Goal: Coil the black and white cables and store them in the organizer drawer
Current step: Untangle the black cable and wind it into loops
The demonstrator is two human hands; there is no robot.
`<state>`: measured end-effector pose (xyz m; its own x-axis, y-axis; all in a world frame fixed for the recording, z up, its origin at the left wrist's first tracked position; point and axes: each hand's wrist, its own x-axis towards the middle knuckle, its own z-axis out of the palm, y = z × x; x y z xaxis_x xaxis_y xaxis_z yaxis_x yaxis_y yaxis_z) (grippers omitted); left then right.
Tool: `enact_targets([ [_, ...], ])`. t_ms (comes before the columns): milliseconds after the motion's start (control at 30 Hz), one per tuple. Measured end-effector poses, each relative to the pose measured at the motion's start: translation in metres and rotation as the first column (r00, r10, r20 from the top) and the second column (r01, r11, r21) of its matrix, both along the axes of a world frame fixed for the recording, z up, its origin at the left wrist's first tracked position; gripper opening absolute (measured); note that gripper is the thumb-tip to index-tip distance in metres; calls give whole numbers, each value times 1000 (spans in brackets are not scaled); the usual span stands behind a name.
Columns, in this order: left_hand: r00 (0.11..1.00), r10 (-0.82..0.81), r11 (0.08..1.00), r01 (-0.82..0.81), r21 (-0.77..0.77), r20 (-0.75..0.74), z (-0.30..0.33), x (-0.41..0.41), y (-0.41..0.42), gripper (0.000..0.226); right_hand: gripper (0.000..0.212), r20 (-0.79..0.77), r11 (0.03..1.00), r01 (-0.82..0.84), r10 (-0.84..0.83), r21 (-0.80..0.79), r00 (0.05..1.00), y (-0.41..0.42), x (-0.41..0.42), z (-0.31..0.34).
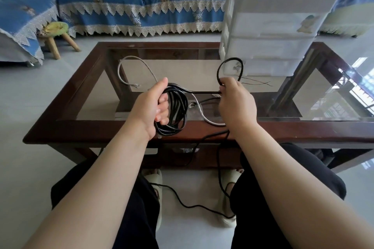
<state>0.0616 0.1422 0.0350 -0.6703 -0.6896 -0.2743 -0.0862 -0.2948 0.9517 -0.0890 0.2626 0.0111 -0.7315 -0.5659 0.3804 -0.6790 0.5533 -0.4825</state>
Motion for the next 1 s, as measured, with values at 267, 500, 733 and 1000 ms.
enact_targets([
  [267, 894, 448, 885, -442, 149, -10, -8, 0, -30, 53, 15, 708, 526, 485, 414, -699, 572, 15, -34, 29],
  [500, 893, 358, 922, -292, 256, -273, -2, 15, -37, 52, 21, 367, 993, 45, -81, 105, 927, 20, -49, 10],
  [733, 929, 71, 994, -36, 104, -363, 3, 19, -23, 52, 35, 130, 688, -167, 105, 707, 986, 19, -8, -10],
  [1000, 973, -121, 992, 110, -62, -198, 0, 3, 4, 55, 58, 300, 825, -478, 394, 302, 869, -2, 34, -5],
])
